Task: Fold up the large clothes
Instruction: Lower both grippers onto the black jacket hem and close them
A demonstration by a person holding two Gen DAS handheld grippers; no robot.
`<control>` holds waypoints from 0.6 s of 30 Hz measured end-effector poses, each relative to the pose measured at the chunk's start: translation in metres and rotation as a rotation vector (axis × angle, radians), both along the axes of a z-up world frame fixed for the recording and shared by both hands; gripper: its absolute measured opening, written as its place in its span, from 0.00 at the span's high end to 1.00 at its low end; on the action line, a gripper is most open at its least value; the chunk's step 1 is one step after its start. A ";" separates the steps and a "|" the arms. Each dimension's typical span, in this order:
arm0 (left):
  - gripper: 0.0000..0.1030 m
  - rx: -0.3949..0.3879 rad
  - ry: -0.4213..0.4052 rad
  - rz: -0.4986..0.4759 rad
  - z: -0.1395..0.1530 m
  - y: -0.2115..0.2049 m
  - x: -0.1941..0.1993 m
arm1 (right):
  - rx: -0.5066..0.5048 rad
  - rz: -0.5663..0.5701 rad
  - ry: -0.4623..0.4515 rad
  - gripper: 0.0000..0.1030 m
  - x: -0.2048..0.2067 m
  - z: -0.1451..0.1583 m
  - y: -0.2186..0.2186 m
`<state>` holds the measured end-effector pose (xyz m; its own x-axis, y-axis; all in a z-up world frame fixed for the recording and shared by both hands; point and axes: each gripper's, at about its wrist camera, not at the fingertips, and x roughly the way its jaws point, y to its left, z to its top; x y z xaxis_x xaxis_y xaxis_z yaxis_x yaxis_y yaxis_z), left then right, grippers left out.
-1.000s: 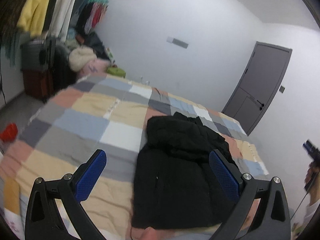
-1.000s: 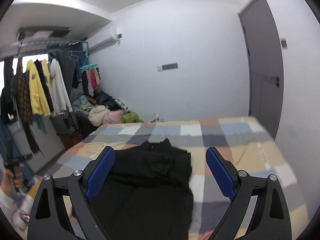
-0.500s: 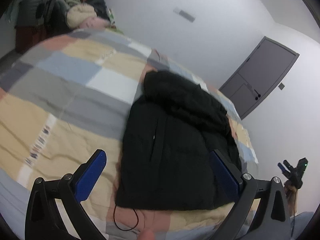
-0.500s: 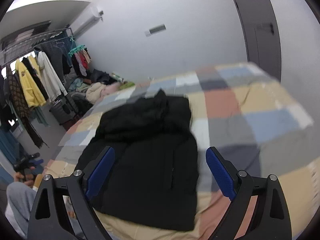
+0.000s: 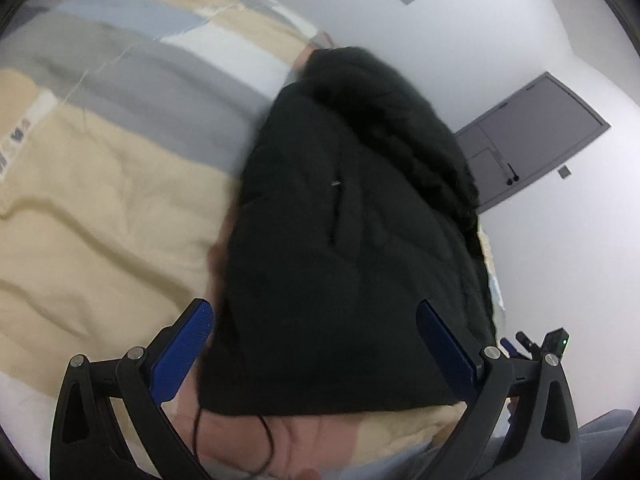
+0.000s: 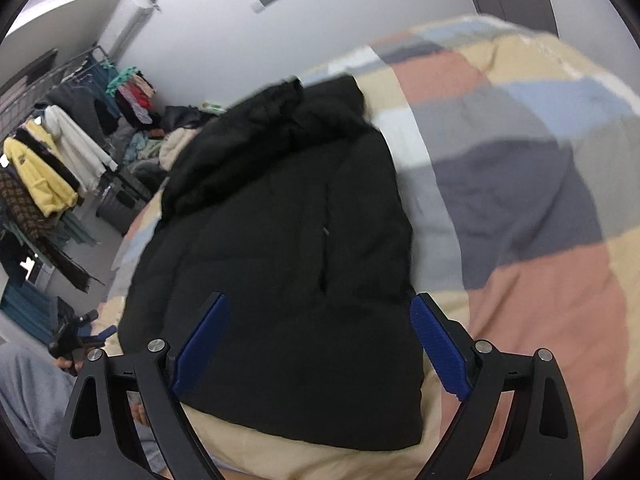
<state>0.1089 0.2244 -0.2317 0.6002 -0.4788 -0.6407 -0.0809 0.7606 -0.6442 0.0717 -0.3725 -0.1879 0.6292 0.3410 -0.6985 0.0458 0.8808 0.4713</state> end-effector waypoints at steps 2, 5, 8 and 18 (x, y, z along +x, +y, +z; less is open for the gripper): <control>0.02 -0.028 0.012 0.017 -0.014 0.006 0.005 | 0.006 -0.011 0.027 0.11 0.001 -0.013 -0.003; 0.02 -0.072 0.012 0.035 -0.031 0.014 0.011 | 0.021 -0.016 0.073 0.11 0.002 -0.033 -0.006; 0.02 -0.096 0.021 0.031 -0.045 0.016 0.017 | 0.031 -0.030 0.105 0.11 0.004 -0.046 -0.008; 0.18 -0.267 -0.076 -0.101 -0.033 0.004 0.020 | 0.142 -0.011 0.099 0.11 0.010 -0.050 -0.004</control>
<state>0.1287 0.2280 -0.2651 0.5827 -0.6841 -0.4387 0.0429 0.5650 -0.8240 0.0815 -0.3763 -0.2378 0.5635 0.4343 -0.7027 0.1074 0.8049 0.5836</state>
